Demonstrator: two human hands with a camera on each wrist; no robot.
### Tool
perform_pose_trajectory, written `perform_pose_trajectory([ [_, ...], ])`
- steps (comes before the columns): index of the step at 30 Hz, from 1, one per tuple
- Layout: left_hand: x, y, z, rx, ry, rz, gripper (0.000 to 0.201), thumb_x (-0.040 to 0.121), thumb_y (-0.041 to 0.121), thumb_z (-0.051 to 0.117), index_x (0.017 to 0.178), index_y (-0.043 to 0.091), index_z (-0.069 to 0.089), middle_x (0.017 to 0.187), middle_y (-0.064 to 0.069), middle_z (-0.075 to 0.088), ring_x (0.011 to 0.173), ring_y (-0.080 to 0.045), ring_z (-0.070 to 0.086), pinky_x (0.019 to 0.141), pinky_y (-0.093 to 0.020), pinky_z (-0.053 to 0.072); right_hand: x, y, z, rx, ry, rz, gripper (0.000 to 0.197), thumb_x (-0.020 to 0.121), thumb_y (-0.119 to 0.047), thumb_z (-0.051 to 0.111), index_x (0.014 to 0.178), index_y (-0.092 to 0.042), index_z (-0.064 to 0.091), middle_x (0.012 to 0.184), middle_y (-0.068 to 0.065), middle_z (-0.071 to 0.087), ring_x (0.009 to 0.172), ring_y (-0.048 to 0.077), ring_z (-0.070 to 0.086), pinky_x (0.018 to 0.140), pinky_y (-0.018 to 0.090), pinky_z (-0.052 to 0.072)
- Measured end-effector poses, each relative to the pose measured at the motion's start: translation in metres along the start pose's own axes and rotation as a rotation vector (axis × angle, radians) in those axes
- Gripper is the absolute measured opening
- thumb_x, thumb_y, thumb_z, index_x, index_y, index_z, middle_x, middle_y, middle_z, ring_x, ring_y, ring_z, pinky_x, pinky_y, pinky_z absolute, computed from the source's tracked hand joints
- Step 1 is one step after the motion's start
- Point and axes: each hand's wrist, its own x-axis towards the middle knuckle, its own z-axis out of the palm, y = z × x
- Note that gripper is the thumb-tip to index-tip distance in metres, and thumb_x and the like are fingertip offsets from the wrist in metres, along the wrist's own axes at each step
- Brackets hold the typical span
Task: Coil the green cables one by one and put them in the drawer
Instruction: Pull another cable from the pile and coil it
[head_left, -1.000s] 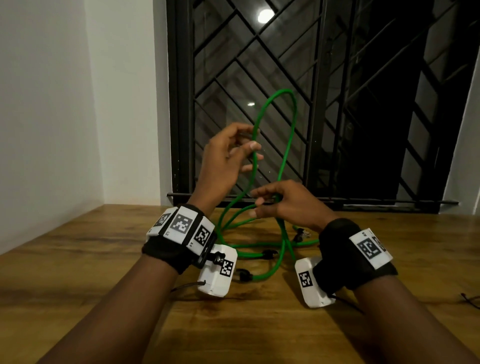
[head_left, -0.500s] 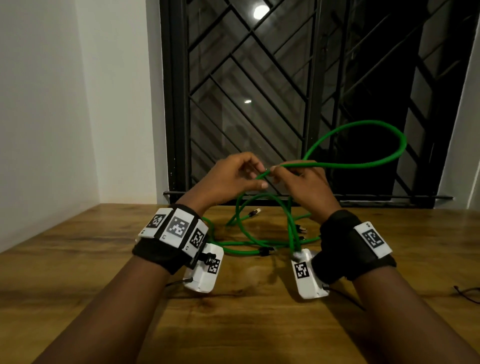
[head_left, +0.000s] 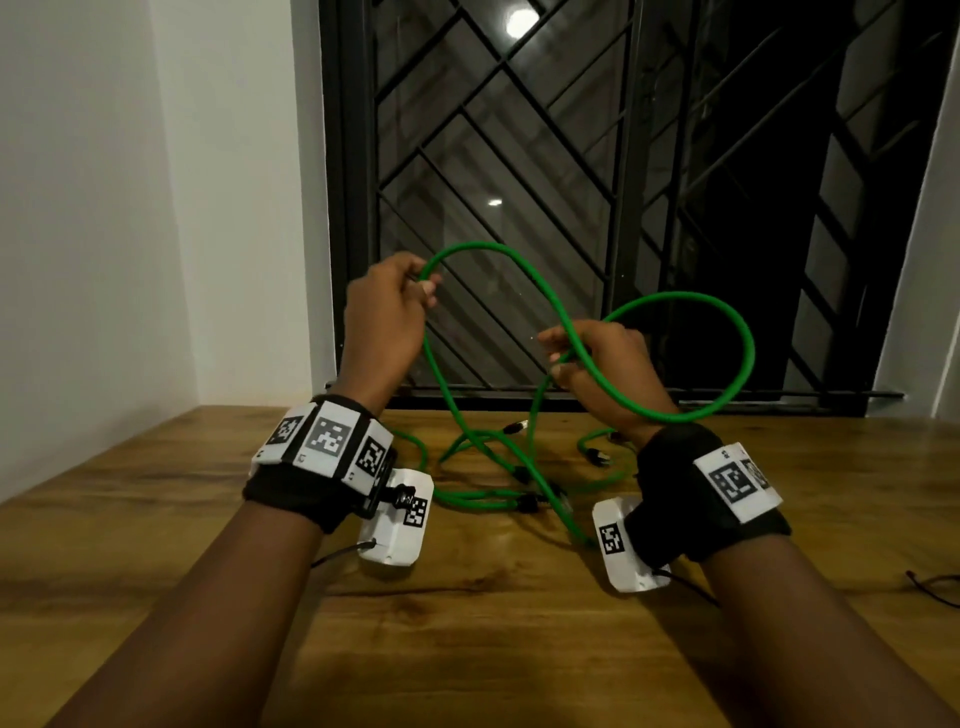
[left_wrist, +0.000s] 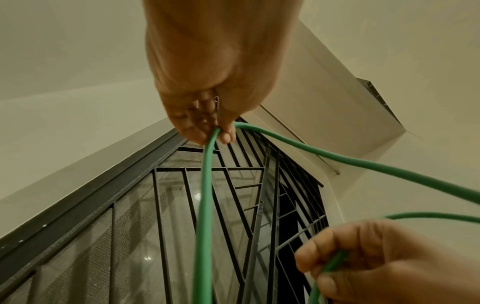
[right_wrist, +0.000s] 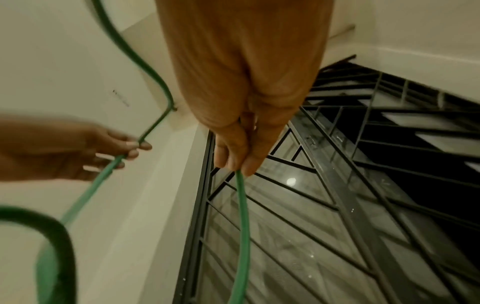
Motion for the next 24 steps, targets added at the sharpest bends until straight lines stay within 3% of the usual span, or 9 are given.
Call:
perform_pose_trajectory([
  [3,0.001,0.003,-0.005,0.05,0.161,0.049,0.018,0.097,0.01,0.055,0.104,0.017,0.07,0.089,0.004,0.069,0.084,-0.01,0.066,0.076,-0.02,0.049,-0.002,0.012,-0.002,-0.267,0.085,-0.075,0.022,0.087,0.0,0.066,0.094,-0.016,0.079,0.095,0.003,0.077,0.094,0.022,0.07,0.079,0.032,0.055],
  [5,0.003,0.003,-0.009,0.056,0.248,0.069,0.02,0.096,0.009,0.054,0.103,0.018,0.071,0.089,0.005,0.069,0.085,-0.011,0.065,0.075,-0.017,0.046,-0.001,0.016,-0.005,-0.431,0.179,-0.123,0.021,0.087,-0.005,0.066,0.09,-0.023,0.077,0.092,-0.001,0.076,0.093,0.023,0.069,0.069,0.024,0.041],
  [9,0.011,-0.003,-0.018,0.072,0.415,0.11,0.024,0.096,0.014,0.053,0.111,0.016,0.072,0.1,-0.004,0.071,0.093,-0.016,0.065,0.079,-0.02,0.047,-0.004,0.015,-0.016,-0.537,0.149,-0.092,0.041,0.077,-0.015,0.028,0.083,-0.03,0.066,0.093,0.005,0.064,0.097,0.027,0.057,0.064,0.029,0.038],
  [12,0.014,-0.003,-0.023,0.083,0.536,0.142,0.025,0.095,0.016,0.053,0.112,0.017,0.072,0.101,-0.005,0.069,0.092,-0.014,0.061,0.076,-0.009,0.037,-0.004,0.016,-0.021,-0.531,0.051,-0.076,0.037,0.066,-0.029,0.015,0.065,-0.032,0.052,0.091,0.004,0.062,0.092,0.025,0.059,0.066,0.03,0.043],
  [14,0.016,-0.002,-0.028,0.069,0.613,0.151,0.026,0.094,0.017,0.054,0.111,0.016,0.073,0.099,-0.006,0.068,0.09,-0.014,0.06,0.072,-0.002,0.032,-0.001,0.014,-0.028,-0.428,0.029,-0.068,0.03,0.073,-0.015,0.032,0.056,-0.03,0.051,0.088,0.005,0.07,0.092,0.025,0.067,0.074,0.038,0.055],
  [16,0.019,-0.001,-0.033,0.031,0.685,0.153,0.027,0.093,0.015,0.054,0.112,0.013,0.073,0.097,-0.009,0.068,0.087,-0.014,0.061,0.072,0.001,0.032,0.001,0.015,-0.039,-0.355,0.04,-0.075,0.03,0.066,-0.007,0.042,0.051,-0.03,0.053,0.087,-0.001,0.072,0.094,0.02,0.07,0.081,0.045,0.057],
  [19,0.022,0.0,-0.042,0.024,0.751,0.181,0.03,0.093,0.012,0.054,0.116,0.014,0.073,0.093,-0.015,0.065,0.082,-0.012,0.056,0.071,0.002,0.031,0.001,0.019,-0.05,-0.36,0.061,-0.084,0.03,0.063,-0.026,0.031,0.048,-0.03,0.057,0.08,-0.015,0.065,0.094,0.012,0.067,0.084,0.043,0.056],
  [21,0.023,-0.001,-0.044,0.102,0.755,0.21,0.032,0.094,0.016,0.053,0.119,0.022,0.072,0.091,-0.014,0.062,0.08,-0.016,0.054,0.069,0.001,0.029,0.002,0.023,-0.051,-0.368,0.093,-0.05,0.035,0.067,-0.03,0.031,0.051,-0.03,0.061,0.079,-0.015,0.068,0.095,0.01,0.064,0.085,0.039,0.056],
  [24,0.02,0.001,-0.042,0.254,0.725,0.248,0.035,0.096,0.017,0.052,0.123,0.028,0.069,0.091,-0.01,0.061,0.083,-0.014,0.047,0.07,0.002,0.026,0.003,0.021,-0.046,-0.448,0.102,-0.047,0.034,0.071,0.0,0.054,0.058,-0.028,0.07,0.102,-0.002,0.074,0.106,0.014,0.063,0.088,0.034,0.053],
])
